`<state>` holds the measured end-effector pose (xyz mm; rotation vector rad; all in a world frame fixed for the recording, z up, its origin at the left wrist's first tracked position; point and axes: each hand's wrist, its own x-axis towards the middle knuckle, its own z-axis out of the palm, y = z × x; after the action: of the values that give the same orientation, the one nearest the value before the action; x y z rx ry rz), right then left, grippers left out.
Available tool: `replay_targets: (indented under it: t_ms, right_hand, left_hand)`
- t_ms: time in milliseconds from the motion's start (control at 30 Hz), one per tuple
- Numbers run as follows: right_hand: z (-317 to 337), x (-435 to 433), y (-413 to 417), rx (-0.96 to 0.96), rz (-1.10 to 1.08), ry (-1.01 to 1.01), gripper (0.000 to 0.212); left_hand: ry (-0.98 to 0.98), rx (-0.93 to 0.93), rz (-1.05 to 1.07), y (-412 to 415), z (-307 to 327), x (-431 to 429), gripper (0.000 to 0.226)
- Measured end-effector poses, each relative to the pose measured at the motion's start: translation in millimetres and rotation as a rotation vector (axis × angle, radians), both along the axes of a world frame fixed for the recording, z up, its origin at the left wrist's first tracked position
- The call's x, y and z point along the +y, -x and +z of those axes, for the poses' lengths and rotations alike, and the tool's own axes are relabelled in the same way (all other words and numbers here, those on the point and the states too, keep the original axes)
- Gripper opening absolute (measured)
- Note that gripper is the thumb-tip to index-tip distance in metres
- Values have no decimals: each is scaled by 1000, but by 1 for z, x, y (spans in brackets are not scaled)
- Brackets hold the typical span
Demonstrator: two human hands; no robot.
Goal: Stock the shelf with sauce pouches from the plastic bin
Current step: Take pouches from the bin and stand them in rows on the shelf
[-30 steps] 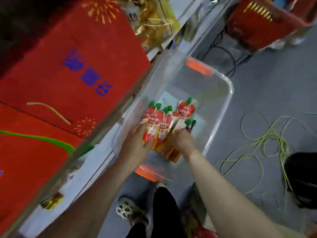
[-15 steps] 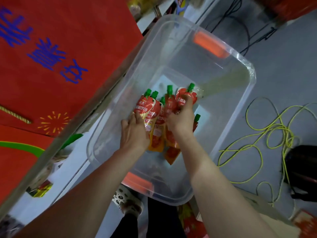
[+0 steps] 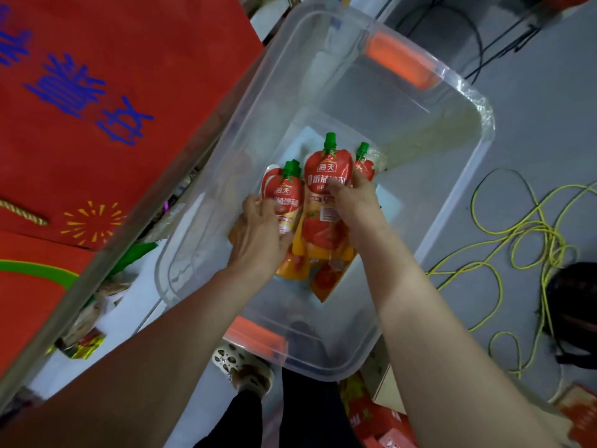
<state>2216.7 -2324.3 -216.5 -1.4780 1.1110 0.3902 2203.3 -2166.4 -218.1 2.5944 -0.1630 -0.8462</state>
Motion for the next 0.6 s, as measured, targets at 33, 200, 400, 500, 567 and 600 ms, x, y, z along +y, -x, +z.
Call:
replay_targets:
  t_ms: [33,200,400,500,567,600]
  right_hand:
    - [2,-1,2,-11,-14,-4,39]
    - [12,-5,11,-83,40,62,36]
    - [23,-17,15,-85,-32,21,36]
    - [31,-17,18,-103,-61,-10,28]
    - [32,-16,24,-105,-56,-2,27]
    - [32,-15,27,-108,-58,-3,24]
  left_hand:
    - [-1,15,2,2,-2,-3,66]
    - [-111,142,100,-1,-18,-10,95]
    - [-16,69,201,-1,-10,-4,29]
    - [35,109,221,2,-10,-7,34]
    - [44,109,235,2,-15,-14,38]
    - [58,87,242,1,-17,-19,33]
